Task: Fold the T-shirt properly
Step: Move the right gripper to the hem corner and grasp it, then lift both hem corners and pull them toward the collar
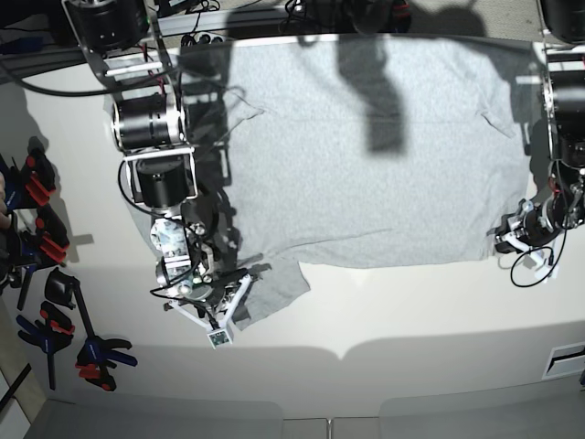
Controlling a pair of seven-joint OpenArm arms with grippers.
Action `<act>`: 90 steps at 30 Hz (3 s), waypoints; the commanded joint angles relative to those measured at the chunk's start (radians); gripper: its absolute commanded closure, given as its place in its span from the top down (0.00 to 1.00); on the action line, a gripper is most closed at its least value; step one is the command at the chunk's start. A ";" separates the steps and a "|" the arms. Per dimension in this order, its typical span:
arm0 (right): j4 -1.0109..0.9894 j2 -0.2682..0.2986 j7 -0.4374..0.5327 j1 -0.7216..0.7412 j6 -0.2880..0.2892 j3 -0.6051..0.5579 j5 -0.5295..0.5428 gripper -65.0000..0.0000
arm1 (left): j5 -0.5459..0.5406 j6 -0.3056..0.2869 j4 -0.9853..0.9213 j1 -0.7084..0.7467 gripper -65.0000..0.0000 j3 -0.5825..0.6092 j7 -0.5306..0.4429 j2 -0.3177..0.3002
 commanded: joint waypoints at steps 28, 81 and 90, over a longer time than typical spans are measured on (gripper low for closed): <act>0.021 0.074 0.068 -0.101 0.047 0.005 0.187 0.00 | -0.014 -0.008 0.019 -0.021 0.00 -0.002 -0.007 -0.019; 0.274 0.093 -0.352 0.029 0.138 0.005 0.287 0.00 | 0.123 0.082 0.575 0.167 0.00 -0.079 0.047 -0.022; 0.643 0.143 -0.448 -0.202 0.109 0.009 0.287 0.00 | 0.179 0.173 0.997 0.481 0.00 -0.343 0.106 -0.022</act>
